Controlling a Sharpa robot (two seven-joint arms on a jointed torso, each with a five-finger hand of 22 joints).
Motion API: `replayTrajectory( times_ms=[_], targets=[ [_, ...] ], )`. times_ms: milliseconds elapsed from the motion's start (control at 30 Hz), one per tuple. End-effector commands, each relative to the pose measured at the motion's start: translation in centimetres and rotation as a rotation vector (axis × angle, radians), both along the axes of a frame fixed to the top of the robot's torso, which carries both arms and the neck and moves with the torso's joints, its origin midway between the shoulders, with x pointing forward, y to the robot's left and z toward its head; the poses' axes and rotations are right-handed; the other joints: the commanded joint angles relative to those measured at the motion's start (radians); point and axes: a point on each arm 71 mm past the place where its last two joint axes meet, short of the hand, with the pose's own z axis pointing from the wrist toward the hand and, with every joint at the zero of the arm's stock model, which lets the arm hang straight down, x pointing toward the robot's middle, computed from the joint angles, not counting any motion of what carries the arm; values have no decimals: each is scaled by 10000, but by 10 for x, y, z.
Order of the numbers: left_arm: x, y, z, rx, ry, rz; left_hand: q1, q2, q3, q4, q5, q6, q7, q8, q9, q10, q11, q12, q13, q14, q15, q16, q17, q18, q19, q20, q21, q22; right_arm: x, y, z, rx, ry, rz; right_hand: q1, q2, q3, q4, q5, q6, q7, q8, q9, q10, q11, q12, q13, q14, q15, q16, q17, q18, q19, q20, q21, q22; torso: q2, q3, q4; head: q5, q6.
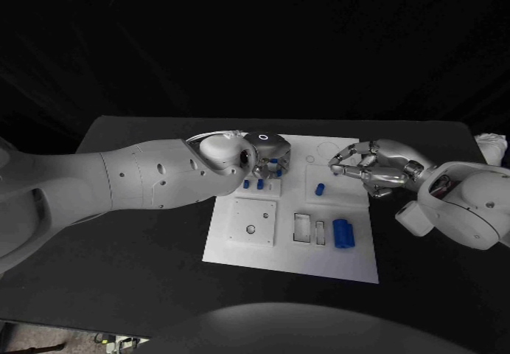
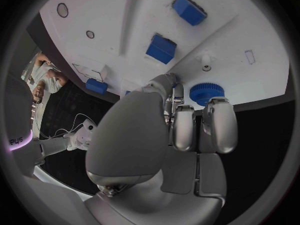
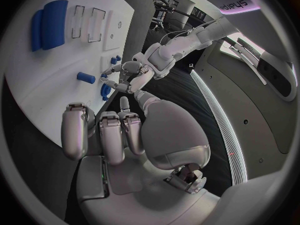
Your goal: Assemble the parts on the task board
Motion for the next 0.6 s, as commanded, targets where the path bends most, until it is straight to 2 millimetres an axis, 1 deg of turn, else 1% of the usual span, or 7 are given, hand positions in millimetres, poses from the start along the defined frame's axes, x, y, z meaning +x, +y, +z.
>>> replayTrajectory(
  times_ms=[33, 233, 367, 500, 600],
  targets=[
    [-1, -3, 1, -71, -121, -223, -82, 55, 9, -79, -90, 112, -44, 40, -11, 139, -14, 87, -10, 334, -64, -93, -58, 173, 66, -103, -77, 1802, -1, 1, -2, -14, 120, 167, 42, -42, -78, 4, 50, 6, -1, 6, -8, 1039, -59, 38, 2624, 1060, -73, 34, 2631, -108, -51, 28, -45, 1868, -1, 3, -7, 12, 0],
    [0, -3, 2, -240, -289, -228, -79, 186, 15, -216, -83, 399, -29, 162, 29, 572, -64, 302, 36, 299, -104, -217, -234, 177, 62, -140, -112, 1802, -2, 1, -3, -13, 130, 138, 42, -42, -78, 4, 50, 6, -1, 6, -8, 1039, -59, 38, 2624, 1060, -73, 34, 2631, -108, -51, 28, -45, 1868, -8, 4, -6, -1, 0],
    [0, -1, 4, -433, -493, -220, -120, 229, 8, -267, -8, 590, 19, 243, 57, 617, -46, 302, 13, 294, -107, -265, -313, 174, 70, -152, -113, 1808, -2, 0, -3, -7, 126, 124, 42, -42, -78, 4, 50, 6, -1, 6, -8, 1039, -59, 38, 2624, 1060, -73, 34, 2631, -108, -51, 28, -45, 1868, -7, 2, -5, -12, 0],
    [-1, 3, 6, -663, -682, -216, -161, 236, 3, -282, 45, 671, 48, 272, 67, 658, -28, 296, -7, 297, -101, -285, -352, 169, 81, -152, -100, 1816, -2, -1, -3, 0, 113, 105, 51, -30, -75, 3, 54, 12, -2, 7, -13, 1039, -60, 38, 2624, 1060, -74, 34, 2631, -104, -64, 28, -61, 1862, -8, 1, -5, -20, 0],
    [-5, 9, 10, -958, -873, -218, -183, 225, 8, -291, 71, 669, 66, 256, 58, 692, -15, 283, -26, 300, -96, -303, -384, 167, 87, -150, -97, 1819, -2, -1, -3, 0, 112, 91, 51, -30, -75, 3, 54, 12, -2, 7, -13, 1039, -60, 38, 2624, 1060, -74, 34, 2631, -104, -64, 28, -61, 1862, -6, 7, -1, -18, 0]
  ],
)
